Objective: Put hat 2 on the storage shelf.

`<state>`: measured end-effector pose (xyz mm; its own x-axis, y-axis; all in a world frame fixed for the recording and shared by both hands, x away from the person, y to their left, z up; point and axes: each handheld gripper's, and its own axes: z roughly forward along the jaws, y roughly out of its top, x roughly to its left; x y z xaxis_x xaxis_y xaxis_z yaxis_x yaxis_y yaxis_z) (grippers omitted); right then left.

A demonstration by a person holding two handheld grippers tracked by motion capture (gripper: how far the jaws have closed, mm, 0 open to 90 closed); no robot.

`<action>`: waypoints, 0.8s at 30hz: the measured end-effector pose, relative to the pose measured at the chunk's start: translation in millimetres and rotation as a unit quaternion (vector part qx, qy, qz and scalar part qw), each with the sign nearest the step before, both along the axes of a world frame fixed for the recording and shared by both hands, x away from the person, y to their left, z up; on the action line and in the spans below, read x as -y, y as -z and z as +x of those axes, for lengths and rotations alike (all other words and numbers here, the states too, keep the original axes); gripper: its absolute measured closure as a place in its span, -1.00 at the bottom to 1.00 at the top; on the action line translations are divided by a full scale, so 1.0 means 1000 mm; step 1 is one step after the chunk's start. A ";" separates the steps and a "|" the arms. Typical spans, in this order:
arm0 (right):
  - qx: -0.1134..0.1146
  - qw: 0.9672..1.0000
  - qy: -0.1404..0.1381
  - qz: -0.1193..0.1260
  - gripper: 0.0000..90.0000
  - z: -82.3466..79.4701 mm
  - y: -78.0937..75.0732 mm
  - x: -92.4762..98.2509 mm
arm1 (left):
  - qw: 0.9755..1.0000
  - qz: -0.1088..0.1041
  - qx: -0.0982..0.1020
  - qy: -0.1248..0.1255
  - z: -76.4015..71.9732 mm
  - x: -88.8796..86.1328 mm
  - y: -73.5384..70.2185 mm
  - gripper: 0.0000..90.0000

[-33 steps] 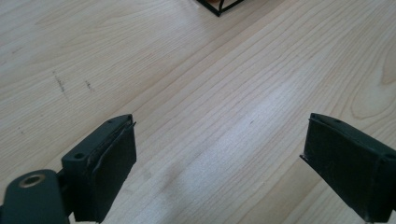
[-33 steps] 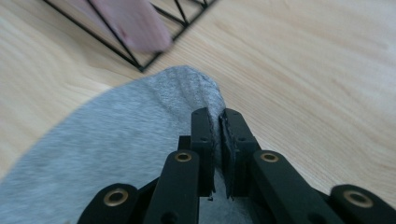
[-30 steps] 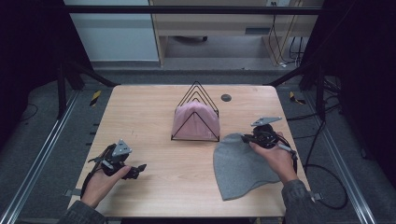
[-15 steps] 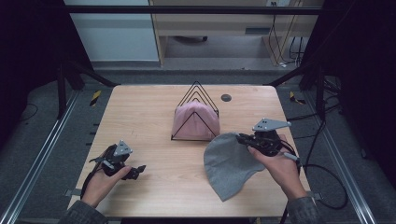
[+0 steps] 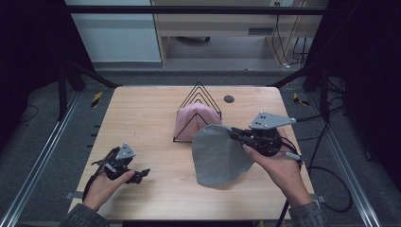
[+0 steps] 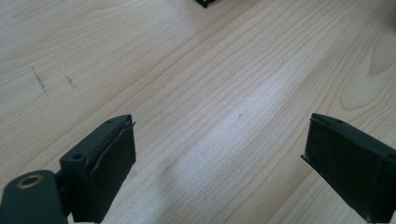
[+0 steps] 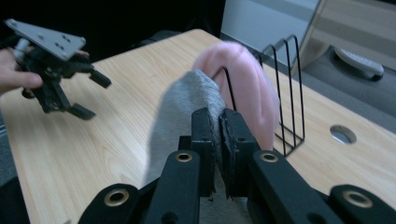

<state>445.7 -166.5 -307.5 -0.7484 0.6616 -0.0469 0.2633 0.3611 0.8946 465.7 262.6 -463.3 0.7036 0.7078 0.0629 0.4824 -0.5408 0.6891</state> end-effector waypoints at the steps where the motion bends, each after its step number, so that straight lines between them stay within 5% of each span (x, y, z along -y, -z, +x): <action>1: 0.002 1.000 -0.002 0.001 0.88 0.000 -0.002 -0.002 | 1.000 -0.002 0.000 0.002 -0.001 0.001 0.000 -0.81; 16: 0.026 0.999 -0.020 0.009 0.89 0.001 -0.043 -0.017 | 0.999 -0.026 0.013 0.024 -0.009 0.019 -0.009 -0.76; 24: 0.026 0.999 -0.028 0.005 0.89 0.004 -0.051 -0.026 | 0.998 -0.001 0.019 0.053 -0.007 0.036 -0.022 -0.74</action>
